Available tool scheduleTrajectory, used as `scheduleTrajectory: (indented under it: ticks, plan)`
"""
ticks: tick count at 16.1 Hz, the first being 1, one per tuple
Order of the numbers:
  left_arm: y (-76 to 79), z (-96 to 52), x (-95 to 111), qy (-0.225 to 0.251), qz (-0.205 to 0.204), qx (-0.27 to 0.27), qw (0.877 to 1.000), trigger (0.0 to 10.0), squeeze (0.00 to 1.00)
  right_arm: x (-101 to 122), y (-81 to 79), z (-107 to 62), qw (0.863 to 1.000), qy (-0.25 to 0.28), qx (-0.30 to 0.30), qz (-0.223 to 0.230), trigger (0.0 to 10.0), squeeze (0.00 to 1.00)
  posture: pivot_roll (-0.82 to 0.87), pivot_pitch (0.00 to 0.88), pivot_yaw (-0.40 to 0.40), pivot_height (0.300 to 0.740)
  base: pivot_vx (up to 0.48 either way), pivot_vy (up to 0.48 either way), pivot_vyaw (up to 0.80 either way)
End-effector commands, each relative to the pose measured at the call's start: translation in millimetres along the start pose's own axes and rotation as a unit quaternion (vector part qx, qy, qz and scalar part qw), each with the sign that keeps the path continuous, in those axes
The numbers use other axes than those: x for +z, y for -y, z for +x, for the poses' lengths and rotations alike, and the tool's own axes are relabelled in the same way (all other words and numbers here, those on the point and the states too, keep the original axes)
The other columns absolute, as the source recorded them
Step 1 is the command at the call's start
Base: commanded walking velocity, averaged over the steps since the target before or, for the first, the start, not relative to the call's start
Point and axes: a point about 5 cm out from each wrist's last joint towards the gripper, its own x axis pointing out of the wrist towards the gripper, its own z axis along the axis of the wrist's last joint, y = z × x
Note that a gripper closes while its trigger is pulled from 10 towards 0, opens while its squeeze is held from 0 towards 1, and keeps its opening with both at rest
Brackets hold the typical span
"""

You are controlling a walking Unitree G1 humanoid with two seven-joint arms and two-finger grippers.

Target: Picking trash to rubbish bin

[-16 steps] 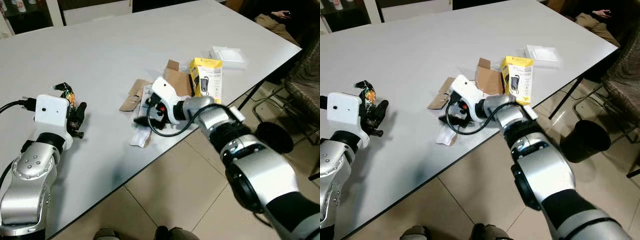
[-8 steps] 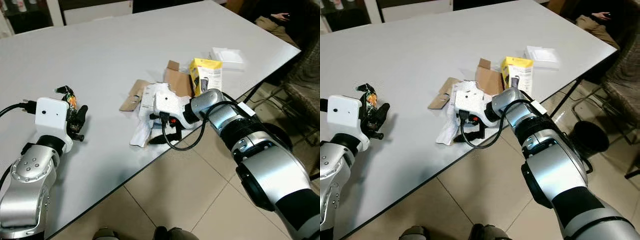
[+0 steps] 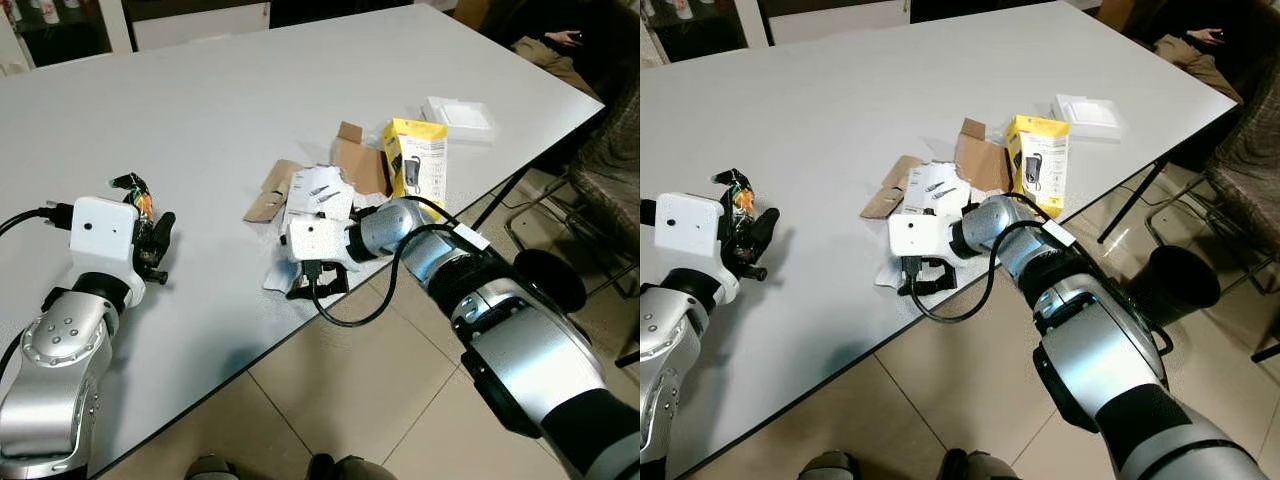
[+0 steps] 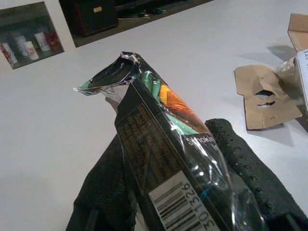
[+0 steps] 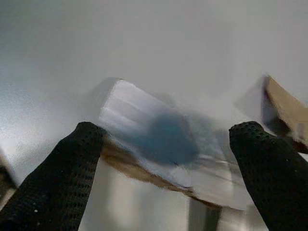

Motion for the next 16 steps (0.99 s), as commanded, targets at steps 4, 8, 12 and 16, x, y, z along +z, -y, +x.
scheduleTrajectory:
  ticks: [4, 8, 12, 16]
  plan:
    - [2.3, -2.7, 3, 0.007, 0.003, -0.006, 1.000, 10.0, 0.00, -9, -5.5, 13.2, 0.996, -0.011, -0.075, 0.053, 10.0, 0.00, 0.19, 0.129, -0.197, 0.740, 0.000, 0.000, 0.00]
    - [-0.6, -5.6, 3, 0.005, 0.006, -0.002, 1.000, 10.0, 0.00, -20, -16.6, 21.0, 0.986, -0.016, -0.072, 0.150, 10.0, 0.00, 0.20, 0.136, -0.198, 0.740, 0.000, 0.000, 0.00]
    - [-0.6, -5.8, 4, 0.004, 0.008, -0.004, 1.000, 10.0, 0.00, -29, -26.4, 22.5, 0.973, -0.015, -0.046, 0.227, 2.8, 0.00, 0.20, 0.137, -0.198, 0.740, 0.000, 0.000, 0.00]
    - [0.1, -5.5, 4, 0.004, 0.010, -0.006, 1.000, 10.0, 0.00, -35, -32.3, 19.9, 0.970, -0.021, -0.010, 0.242, 0.0, 0.00, 0.20, 0.137, -0.197, 0.740, 0.000, 0.000, 0.00]
